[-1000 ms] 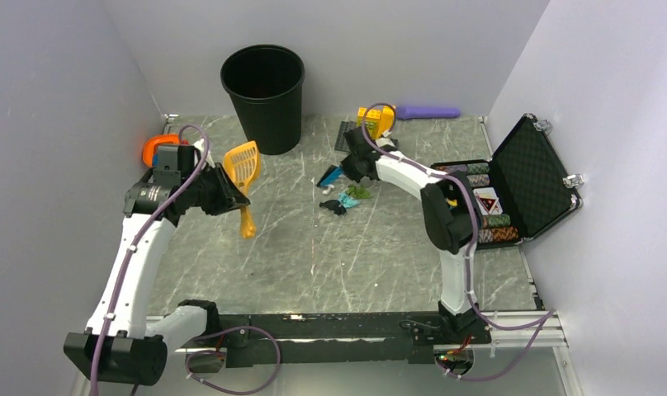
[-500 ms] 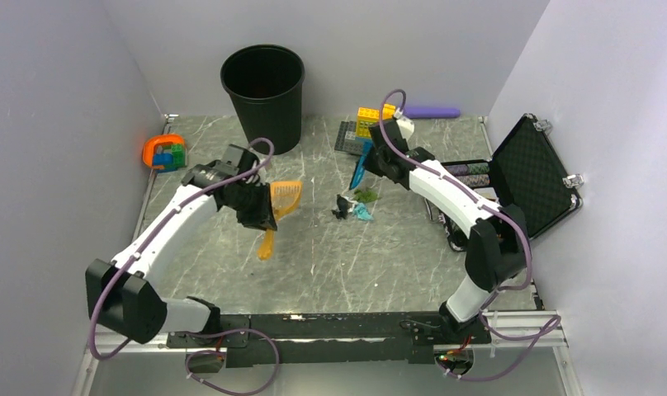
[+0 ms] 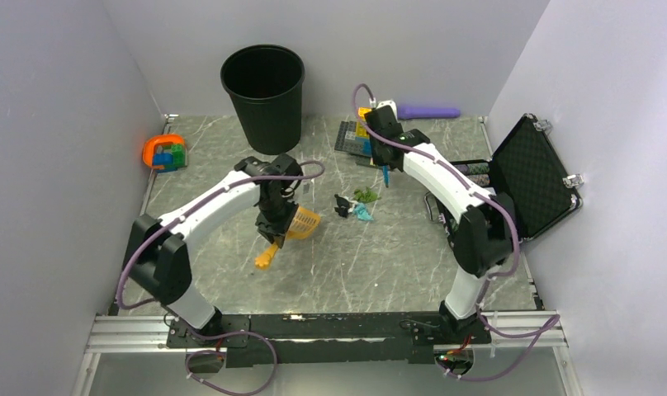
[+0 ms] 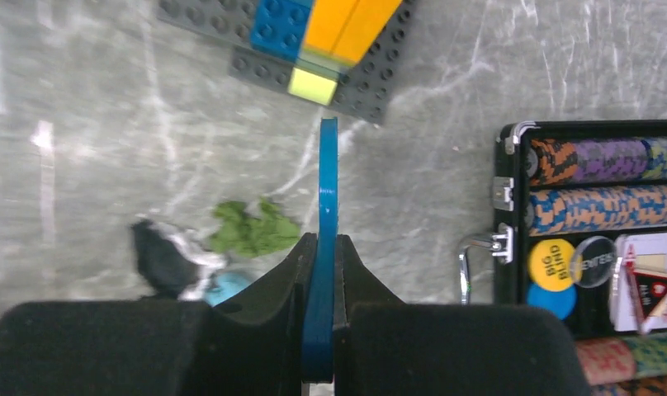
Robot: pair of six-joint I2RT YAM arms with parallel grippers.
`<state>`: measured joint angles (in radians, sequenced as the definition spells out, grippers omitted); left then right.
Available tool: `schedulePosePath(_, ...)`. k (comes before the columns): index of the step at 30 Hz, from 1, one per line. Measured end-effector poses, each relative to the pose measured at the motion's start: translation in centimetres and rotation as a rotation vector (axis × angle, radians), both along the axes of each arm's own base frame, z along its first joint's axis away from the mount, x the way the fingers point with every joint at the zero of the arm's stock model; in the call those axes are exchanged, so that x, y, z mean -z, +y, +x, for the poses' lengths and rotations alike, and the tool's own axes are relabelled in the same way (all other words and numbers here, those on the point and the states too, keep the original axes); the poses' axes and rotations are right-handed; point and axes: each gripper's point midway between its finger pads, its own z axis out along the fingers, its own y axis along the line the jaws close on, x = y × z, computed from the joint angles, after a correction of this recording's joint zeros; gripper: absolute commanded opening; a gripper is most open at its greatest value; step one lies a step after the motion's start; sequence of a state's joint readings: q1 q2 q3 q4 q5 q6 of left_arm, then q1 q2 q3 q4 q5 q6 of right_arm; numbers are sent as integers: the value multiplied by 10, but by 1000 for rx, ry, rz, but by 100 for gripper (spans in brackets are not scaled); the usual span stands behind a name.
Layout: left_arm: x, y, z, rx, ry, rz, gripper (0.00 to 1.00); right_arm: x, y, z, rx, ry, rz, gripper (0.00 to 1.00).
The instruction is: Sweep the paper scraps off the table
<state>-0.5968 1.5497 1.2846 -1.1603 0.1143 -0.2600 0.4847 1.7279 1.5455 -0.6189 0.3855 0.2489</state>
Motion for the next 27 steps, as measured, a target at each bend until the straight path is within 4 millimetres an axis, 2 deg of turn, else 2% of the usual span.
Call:
schedulePosePath(3,6,-4,5,52,34,51,0,30,-12,5,-16,88,-99,0)
schedulePosePath(7,16,-8,16,100,53,118,0,70,-25,-1,-61,220,-186,0)
schedulePosePath(12,23,-12,22,140,62,160,0,88,-18,-3,-165,282,-188,0)
schedulePosePath(20,34,-18,31,184,52,223,0,91,26,7,-370,306,-82,0)
schedulePosePath(27,34,-23,44,201,30,241,0,91,72,-14,-531,328,2,0)
